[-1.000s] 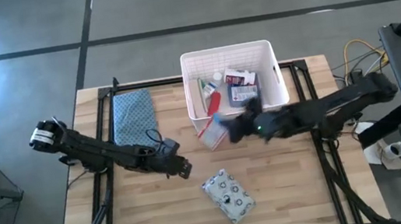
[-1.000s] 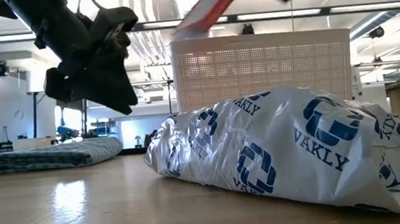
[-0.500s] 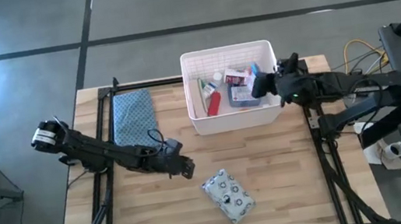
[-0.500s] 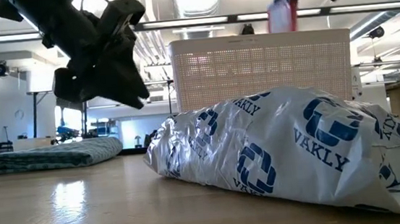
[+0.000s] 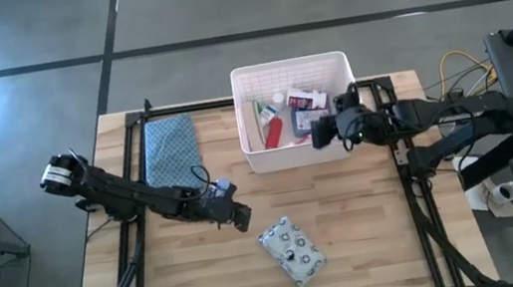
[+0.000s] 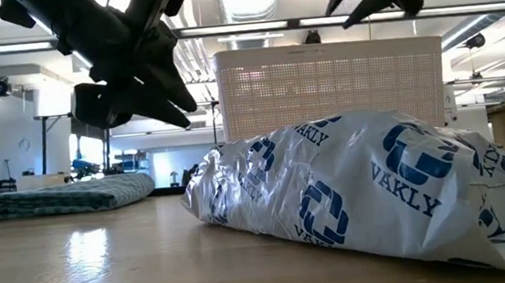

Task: Pick & place medical supplies in basket/bin
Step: Put the white mailer bag into the white bin

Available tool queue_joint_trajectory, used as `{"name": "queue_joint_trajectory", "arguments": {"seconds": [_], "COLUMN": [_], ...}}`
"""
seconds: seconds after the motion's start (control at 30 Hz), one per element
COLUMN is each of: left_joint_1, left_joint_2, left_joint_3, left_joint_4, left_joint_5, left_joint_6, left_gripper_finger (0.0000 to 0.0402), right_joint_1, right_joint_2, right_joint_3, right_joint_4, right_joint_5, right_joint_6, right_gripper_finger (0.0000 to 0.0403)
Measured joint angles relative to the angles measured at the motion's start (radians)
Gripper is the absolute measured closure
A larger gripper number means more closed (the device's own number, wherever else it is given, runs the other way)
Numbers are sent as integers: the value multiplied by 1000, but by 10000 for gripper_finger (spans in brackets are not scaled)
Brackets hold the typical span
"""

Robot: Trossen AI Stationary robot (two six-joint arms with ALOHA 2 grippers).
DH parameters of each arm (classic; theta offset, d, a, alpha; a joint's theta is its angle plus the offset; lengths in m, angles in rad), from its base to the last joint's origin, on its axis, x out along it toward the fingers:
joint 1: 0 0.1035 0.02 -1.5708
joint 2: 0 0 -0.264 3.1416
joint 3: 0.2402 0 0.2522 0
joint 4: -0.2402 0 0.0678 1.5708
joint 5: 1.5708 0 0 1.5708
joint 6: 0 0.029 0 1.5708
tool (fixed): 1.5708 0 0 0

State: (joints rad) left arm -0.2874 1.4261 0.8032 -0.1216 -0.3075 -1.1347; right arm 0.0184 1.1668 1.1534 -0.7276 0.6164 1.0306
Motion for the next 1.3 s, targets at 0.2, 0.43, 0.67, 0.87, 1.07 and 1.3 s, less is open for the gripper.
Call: {"name": "queue_joint_trajectory", "arguments": {"seconds": [0.2,0.43,0.67,0.87,1.07,1.3], "left_joint_1": [0,0,-4,-22,-48,-61], "left_joint_2": [0,0,0,8,37,153], "left_joint_3": [-7,-9,-21,-43,-77,-55], "left_joint_4": [0,4,4,8,20,195], "left_joint_5": [176,356,474,474,474,480], "left_joint_6": [57,108,7,-118,-244,-311], "left_gripper_finger": [328,328,328,328,328,328], "right_joint_1": [213,462,584,580,525,481], "right_joint_2": [24,134,330,490,601,594], "right_joint_3": [-2,-2,-34,-107,-236,-322], "right_joint_4": [91,113,120,291,719,859], "right_joint_5": [-98,-103,-278,-389,-409,-385], "right_joint_6": [-113,102,343,445,439,503], "right_gripper_finger": [194,193,193,193,194,193]}}
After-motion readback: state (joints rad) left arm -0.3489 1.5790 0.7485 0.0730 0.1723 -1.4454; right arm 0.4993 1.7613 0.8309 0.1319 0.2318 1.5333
